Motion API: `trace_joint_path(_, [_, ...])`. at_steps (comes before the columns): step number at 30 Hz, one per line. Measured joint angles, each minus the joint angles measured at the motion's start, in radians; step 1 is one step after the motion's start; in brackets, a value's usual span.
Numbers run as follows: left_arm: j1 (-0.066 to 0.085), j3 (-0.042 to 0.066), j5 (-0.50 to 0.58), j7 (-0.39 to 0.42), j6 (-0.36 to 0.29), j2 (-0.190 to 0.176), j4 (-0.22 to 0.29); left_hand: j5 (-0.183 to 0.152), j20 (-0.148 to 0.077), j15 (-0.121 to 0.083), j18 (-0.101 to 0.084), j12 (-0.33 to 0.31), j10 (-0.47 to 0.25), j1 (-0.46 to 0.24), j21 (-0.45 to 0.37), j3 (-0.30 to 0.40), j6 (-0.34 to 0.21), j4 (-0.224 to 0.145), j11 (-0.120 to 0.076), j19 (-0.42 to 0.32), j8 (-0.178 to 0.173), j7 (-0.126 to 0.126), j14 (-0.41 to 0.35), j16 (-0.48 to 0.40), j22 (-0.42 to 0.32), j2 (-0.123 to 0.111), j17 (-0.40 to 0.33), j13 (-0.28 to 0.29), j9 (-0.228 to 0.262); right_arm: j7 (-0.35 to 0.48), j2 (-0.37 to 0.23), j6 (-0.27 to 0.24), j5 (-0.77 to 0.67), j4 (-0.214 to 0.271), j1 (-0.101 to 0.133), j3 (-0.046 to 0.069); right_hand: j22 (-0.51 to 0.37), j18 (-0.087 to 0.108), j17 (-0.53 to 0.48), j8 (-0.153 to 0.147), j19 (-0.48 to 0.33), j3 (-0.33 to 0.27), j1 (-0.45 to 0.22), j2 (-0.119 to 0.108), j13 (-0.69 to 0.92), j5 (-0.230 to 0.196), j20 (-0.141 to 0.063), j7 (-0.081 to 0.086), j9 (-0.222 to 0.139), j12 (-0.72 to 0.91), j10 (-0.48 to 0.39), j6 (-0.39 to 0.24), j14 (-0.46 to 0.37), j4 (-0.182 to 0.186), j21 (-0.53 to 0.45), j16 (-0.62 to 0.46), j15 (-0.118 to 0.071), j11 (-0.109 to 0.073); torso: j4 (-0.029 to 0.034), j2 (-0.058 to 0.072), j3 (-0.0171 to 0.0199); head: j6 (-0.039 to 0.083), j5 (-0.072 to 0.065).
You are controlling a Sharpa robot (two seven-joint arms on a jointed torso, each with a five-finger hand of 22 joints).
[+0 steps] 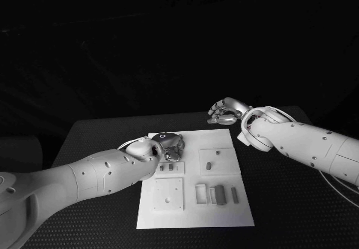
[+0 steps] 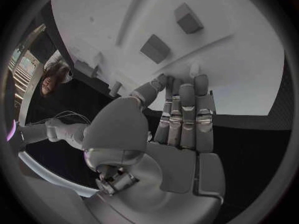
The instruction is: Assemble the parts on the task board
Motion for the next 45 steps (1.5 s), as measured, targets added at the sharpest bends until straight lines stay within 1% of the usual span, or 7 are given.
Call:
trace_joint_path(4, [-0.002,-0.002,0.000,0.000,-0.011,-0.001,0.000,-0.004,-0.007,-0.007,-0.001,-0.001,0.017,0.007,0.016,0.019,0.016,-0.002,-0.010,0.018,0.005,-0.005,0.018,0.010,-0.001,0.006,0.000,0.004,0.001,0.000,0.000,0.000,0.000,0.000,0.000,0.000,0.000,0.000,0.000,0.000,0.000,0.000,0.000,0.000,0.000,0.000,0.000,0.000,0.000,0.000,0.000,0.000,0.000,0.000,0.000,0.000,0.000,0.000,0.0001,-0.001,0.0000,0.000,0.000])
trace_joint_path(14, [-0.008,-0.004,0.003,0.007,-0.036,-0.008,0.005,-0.008,-0.019,-0.016,-0.010,-0.007,0.040,0.011,0.037,0.030,0.025,-0.005,-0.017,0.037,0.007,-0.010,0.041,0.022,-0.001,0.010,0.003,0.010,0.004,0.001,0.000,0.000,0.000,0.000,0.000,0.000,0.001,0.000,-0.001,0.000,0.000,0.000,0.000,0.000,0.000,0.000,0.000,0.000,0.000,0.000,0.000,0.000,0.000,0.000,0.000,0.000,0.000,0.000,-0.0002,-0.001,0.0000,0.002,0.002])
trace_joint_path(21, [-0.013,-0.006,0.020,0.016,-0.065,-0.035,0.017,-0.012,-0.024,-0.018,-0.010,-0.007,0.044,0.013,0.044,0.034,0.030,-0.002,-0.016,0.042,0.012,-0.011,0.047,0.026,-0.001,0.010,0.004,0.011,0.004,0.001,-0.001,0.000,0.000,0.000,0.000,0.000,0.002,0.000,-0.001,0.000,0.000,0.000,0.000,0.000,0.000,0.000,0.000,0.000,-0.001,0.000,0.000,0.000,0.000,0.000,0.000,0.000,0.000,0.000,-0.0004,-0.001,0.0003,0.002,0.002])
trace_joint_path(25, [-0.015,-0.002,0.035,0.023,-0.078,-0.049,0.023,-0.016,-0.022,-0.018,-0.010,-0.007,0.044,0.015,0.044,0.036,0.031,-0.004,-0.016,0.044,0.014,-0.011,0.047,0.026,-0.001,0.009,0.004,0.011,0.009,0.001,-0.002,0.000,0.000,0.000,0.000,0.000,0.002,0.000,-0.002,0.003,0.000,0.000,0.000,0.000,0.000,0.000,0.000,0.000,-0.001,0.000,0.000,0.000,0.000,0.000,0.000,0.000,0.000,0.000,-0.0003,-0.001,0.0003,0.003,0.002])
trace_joint_path(34, [-0.015,0.033,0.077,0.052,-0.093,-0.083,0.055,-0.012,-0.022,-0.018,-0.010,-0.007,0.046,0.018,0.044,0.036,0.031,-0.005,-0.018,0.044,0.015,-0.010,0.047,0.026,-0.001,0.006,0.004,0.011,0.007,0.001,-0.006,0.000,0.000,0.001,0.000,0.000,0.003,0.000,-0.003,0.005,0.000,0.000,0.000,0.000,0.000,0.000,0.000,0.000,-0.002,0.000,0.000,0.000,0.000,0.000,-0.004,0.000,0.000,0.000,0.0007,-0.002,0.0000,0.007,0.004])
trace_joint_path(39, [-0.015,0.042,0.108,0.063,-0.091,-0.104,0.077,-0.012,-0.022,-0.019,-0.010,-0.007,0.047,0.018,0.044,0.036,0.031,-0.005,-0.019,0.044,0.015,-0.010,0.051,0.025,-0.001,0.006,0.004,0.011,0.004,0.001,-0.006,0.000,0.000,0.001,0.000,0.000,0.003,0.000,-0.003,0.005,0.000,0.000,0.000,0.000,0.000,0.000,0.000,0.000,-0.002,-0.004,0.000,0.000,0.000,0.000,-0.004,0.003,0.000,0.000,0.0012,-0.002,-0.0007,0.008,0.004])
trace_joint_path(45, [-0.014,0.046,0.130,0.067,-0.075,-0.132,0.092,-0.012,-0.022,-0.020,-0.010,-0.007,0.047,0.019,0.048,0.036,0.031,-0.005,-0.019,0.043,0.015,-0.010,0.052,0.025,-0.001,0.005,0.004,0.012,0.005,0.001,-0.008,0.000,0.000,0.001,0.000,0.000,0.004,0.000,-0.003,0.005,0.000,0.000,0.000,0.000,0.000,0.000,0.000,0.000,-0.002,-0.004,0.002,0.000,0.000,0.000,-0.004,0.004,0.000,-0.002,0.0009,-0.001,-0.0009,0.008,0.006])
